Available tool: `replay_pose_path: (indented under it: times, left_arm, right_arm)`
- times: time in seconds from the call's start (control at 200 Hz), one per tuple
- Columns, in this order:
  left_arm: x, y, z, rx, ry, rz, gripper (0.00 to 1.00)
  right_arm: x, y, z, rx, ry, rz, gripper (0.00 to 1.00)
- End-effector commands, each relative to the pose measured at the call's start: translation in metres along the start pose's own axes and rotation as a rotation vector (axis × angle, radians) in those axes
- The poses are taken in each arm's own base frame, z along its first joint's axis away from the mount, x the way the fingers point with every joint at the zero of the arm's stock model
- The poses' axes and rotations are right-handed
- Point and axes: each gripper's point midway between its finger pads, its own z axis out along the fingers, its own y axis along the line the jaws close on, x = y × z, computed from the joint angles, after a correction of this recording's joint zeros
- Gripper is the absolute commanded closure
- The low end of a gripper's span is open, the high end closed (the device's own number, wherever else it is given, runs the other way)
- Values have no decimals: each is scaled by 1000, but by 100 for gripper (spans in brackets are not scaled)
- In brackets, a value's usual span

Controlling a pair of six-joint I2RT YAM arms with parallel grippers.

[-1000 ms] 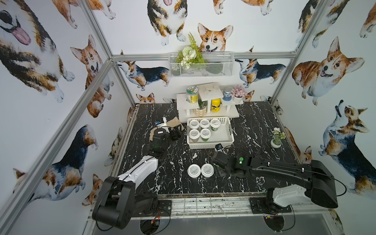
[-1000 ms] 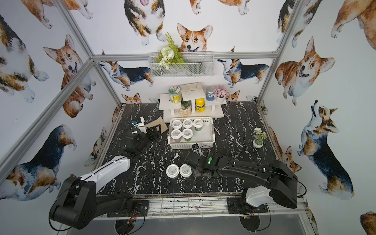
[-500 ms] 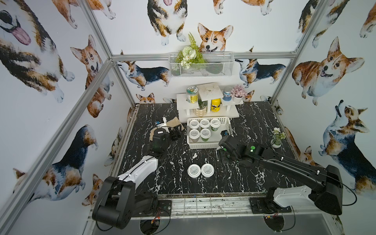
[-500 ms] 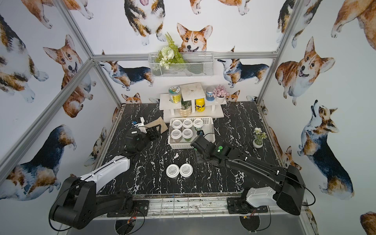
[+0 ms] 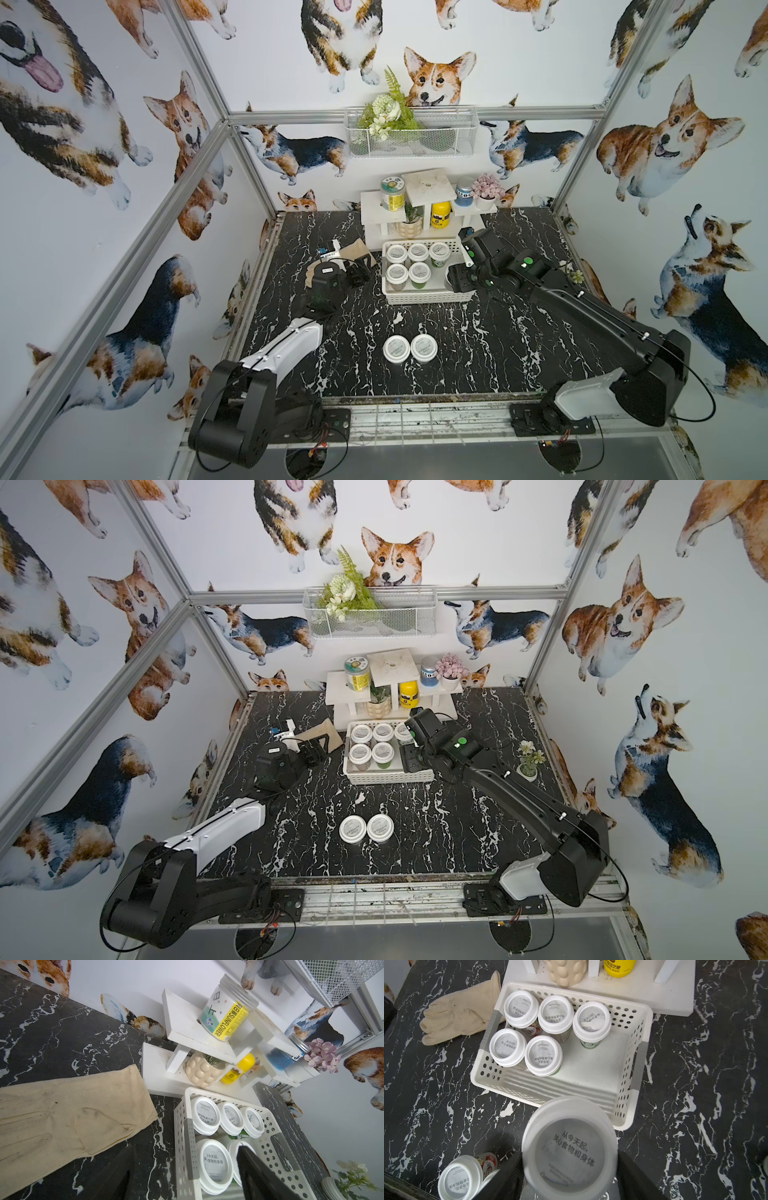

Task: Put the yogurt in the basket
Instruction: Place the yogurt in the basket.

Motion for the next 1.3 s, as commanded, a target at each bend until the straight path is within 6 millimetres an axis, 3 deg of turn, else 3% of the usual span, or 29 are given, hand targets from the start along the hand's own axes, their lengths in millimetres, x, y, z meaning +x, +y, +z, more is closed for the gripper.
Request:
replay_pose_path:
  times: [0.0,0.41,0.671,1.296]
  left_arm:
    - [-5,-4,0,15,-14,0,18]
    - [-4,-4,1,16,-11,1,18]
    - [-5,-4,1,20,-14,3,18]
    - [-5,-5,0,22,-13,5,18]
  right_arm:
    - [-9,-2,8,-15,1,-20,28]
    - [-37,-11,50,4,-11,-27,29]
    - [-43,-9,82,17,9,-50,30]
    - [-23,-13,123,45,60,-46,31]
